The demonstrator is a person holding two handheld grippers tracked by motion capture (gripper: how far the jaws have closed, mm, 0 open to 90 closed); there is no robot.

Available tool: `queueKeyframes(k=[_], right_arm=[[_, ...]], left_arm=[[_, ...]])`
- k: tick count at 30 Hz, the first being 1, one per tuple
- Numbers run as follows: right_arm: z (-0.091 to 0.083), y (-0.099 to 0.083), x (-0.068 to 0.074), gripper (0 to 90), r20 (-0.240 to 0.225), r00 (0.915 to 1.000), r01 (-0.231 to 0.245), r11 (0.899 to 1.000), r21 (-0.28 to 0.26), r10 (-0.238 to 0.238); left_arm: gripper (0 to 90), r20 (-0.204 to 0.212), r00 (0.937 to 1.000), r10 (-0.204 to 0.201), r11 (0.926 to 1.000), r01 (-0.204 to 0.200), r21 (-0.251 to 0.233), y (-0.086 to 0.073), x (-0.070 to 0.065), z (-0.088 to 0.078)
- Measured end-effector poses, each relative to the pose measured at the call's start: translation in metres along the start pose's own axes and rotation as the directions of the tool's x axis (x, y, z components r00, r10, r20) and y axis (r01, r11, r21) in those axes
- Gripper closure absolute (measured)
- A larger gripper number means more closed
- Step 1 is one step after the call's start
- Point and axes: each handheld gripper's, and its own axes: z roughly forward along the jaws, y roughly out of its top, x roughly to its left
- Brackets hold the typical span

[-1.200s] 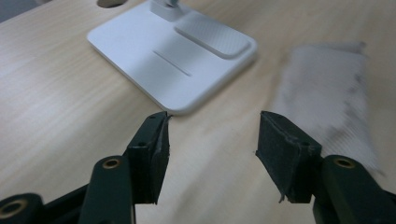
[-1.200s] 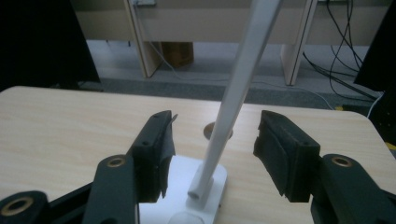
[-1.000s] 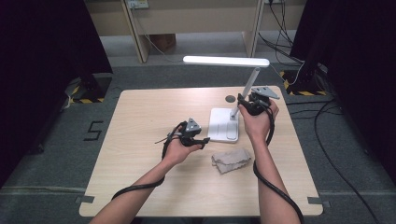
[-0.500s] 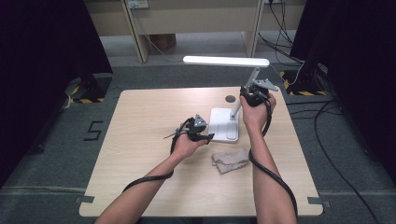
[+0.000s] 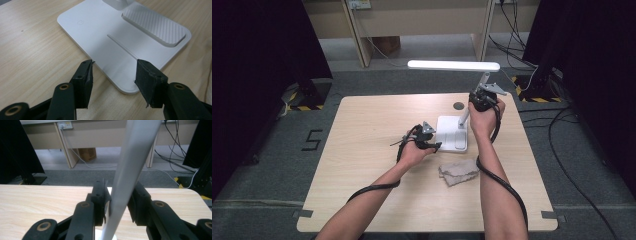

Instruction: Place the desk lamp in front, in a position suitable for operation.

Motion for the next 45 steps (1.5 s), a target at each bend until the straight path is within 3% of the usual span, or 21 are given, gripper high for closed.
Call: queueKeyframes(k=[10,15,20,30,41,45], right_arm=[[0.004,0.001,0.002,74.6,0.008,0.999,-0.045,0.999,0.013,0.045],[-0.002,-0.003,0.011,76.2,-0.009,0.9945,-0.104,0.994,0.011,0.105],[-0.007,-0.004,0.02,76.7,-0.001,0.9943,-0.107,0.994,0.014,0.107],[-0.015,-0.01,0.055,76.9,-0.025,0.9919,-0.124,0.992,0.034,0.124],[-0.021,-0.017,0.091,76.8,-0.041,0.9903,-0.131,0.99,0.042,0.133],[-0.022,-0.019,0.111,76.7,-0.064,0.9898,-0.124,0.991,0.048,0.127]], left_arm=[[48.1,-0.008,1.0,0.0,0.9995,0.0,0.032,0.002,0.003,0.005],[50.0,-0.026,0.9996,0.014,0.9983,-0.013,0.057,0.004,0.0,0.001],[50.1,-0.013,0.9996,0.024,0.9973,-0.023,0.07,0.002,0.001,-0.003],[50.4,-0.043,0.9976,0.053,0.994,-0.049,0.098,-0.013,0.014,-0.024],[52.9,-0.087,0.9955,0.037,0.9908,-0.025,0.133,-0.03,0.036,-0.045],[53.7,-0.114,0.993,0.029,0.9888,-0.012,0.149,-0.036,0.045,-0.054]])
